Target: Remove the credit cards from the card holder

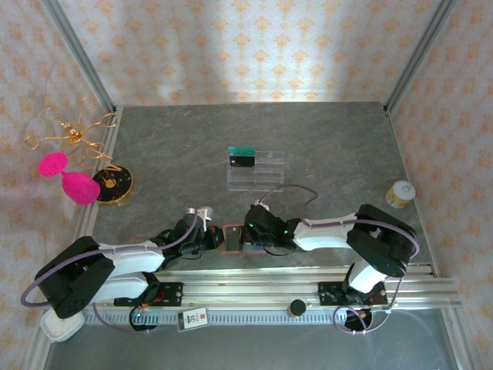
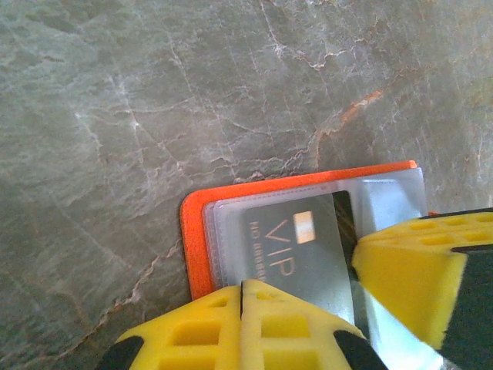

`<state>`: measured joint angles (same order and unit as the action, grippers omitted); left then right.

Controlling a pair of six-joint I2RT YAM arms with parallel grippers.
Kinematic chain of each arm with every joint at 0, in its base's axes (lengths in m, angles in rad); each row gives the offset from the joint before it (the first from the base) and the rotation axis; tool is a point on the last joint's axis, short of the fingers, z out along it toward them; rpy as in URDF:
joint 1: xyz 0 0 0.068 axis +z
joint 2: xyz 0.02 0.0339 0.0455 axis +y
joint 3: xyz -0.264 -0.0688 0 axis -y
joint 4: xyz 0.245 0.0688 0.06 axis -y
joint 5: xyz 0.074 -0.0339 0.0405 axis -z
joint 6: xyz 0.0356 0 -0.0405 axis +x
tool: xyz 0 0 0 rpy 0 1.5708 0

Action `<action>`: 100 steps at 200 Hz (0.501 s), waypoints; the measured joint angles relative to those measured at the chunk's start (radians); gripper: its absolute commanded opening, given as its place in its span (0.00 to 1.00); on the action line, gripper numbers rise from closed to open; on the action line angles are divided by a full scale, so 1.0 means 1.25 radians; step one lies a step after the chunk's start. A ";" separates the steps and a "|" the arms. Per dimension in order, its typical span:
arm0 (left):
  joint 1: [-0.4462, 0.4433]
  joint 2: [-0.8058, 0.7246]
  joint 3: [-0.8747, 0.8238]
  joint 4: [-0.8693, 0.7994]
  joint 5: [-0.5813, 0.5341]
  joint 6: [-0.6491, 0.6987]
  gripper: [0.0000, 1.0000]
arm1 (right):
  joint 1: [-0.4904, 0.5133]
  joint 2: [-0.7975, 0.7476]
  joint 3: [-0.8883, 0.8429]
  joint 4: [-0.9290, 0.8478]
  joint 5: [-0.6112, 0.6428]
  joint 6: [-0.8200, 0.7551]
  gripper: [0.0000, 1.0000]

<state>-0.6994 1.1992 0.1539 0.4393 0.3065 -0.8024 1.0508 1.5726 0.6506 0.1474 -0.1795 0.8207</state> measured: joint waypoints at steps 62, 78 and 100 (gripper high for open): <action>0.000 -0.017 0.000 -0.008 0.009 0.009 0.00 | 0.000 -0.041 -0.020 -0.033 0.024 0.029 0.00; -0.006 -0.050 0.003 -0.019 0.014 0.010 0.00 | 0.000 -0.040 -0.020 -0.033 0.024 0.029 0.00; -0.033 -0.084 0.022 -0.028 0.015 0.015 0.00 | 0.000 -0.040 -0.020 -0.033 0.024 0.029 0.00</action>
<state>-0.7403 1.0943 0.1810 0.4046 0.3248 -0.7834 1.0512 1.5230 0.6258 0.1059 -0.1497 0.8566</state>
